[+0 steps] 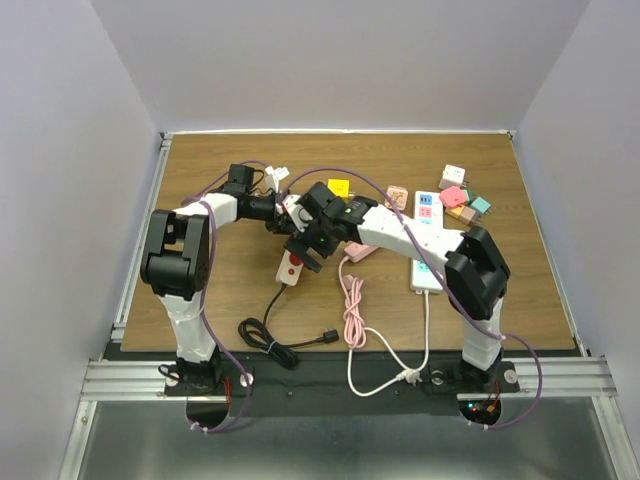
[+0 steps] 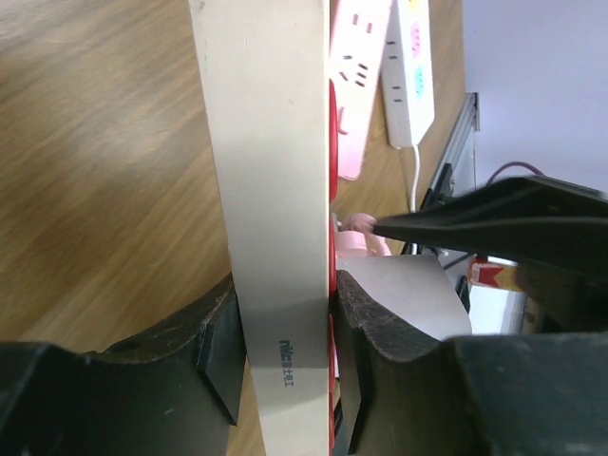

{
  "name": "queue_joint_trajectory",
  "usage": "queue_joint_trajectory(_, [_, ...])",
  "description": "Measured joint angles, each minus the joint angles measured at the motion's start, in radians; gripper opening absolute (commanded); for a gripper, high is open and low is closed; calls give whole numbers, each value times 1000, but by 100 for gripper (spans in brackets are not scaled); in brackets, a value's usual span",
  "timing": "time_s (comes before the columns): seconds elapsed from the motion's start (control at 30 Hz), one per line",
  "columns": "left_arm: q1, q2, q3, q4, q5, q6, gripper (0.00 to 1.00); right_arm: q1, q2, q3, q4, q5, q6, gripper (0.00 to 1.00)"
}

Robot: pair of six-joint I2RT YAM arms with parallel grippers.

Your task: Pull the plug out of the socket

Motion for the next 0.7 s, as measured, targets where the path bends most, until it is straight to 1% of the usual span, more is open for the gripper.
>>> queue_joint_trajectory(0.03, [-2,-7,-2,0,6,1,0,0,19,14,0,0,0,93])
queue_joint_trajectory(0.1, [-8,-20,-5,0,15,5,0,0,51,40,3,-3,0,81])
queue_joint_trajectory(0.13, [-11,-26,-7,1,19,8,0,0,66,57,4,-7,0,74])
queue_joint_trajectory(0.17, [-12,-32,-11,4,19,16,0,0,91,86,-2,-12,0,64])
queue_joint_trajectory(0.2, [-14,-38,-18,8,18,25,0,0,105,103,-6,-18,2,32])
queue_joint_trajectory(0.27, [-11,-40,-25,4,18,33,0,0,117,126,-14,-27,-2,4])
queue_joint_trajectory(0.3, [-10,-40,-28,2,2,27,0,0,120,133,-12,-29,-2,0])
queue_joint_trajectory(0.47, [-13,-39,-29,-62,-34,49,0,5,120,121,-16,-25,13,0])
queue_joint_trajectory(0.7, [-47,14,-5,-146,-62,53,0,6,73,27,-9,-24,27,1])
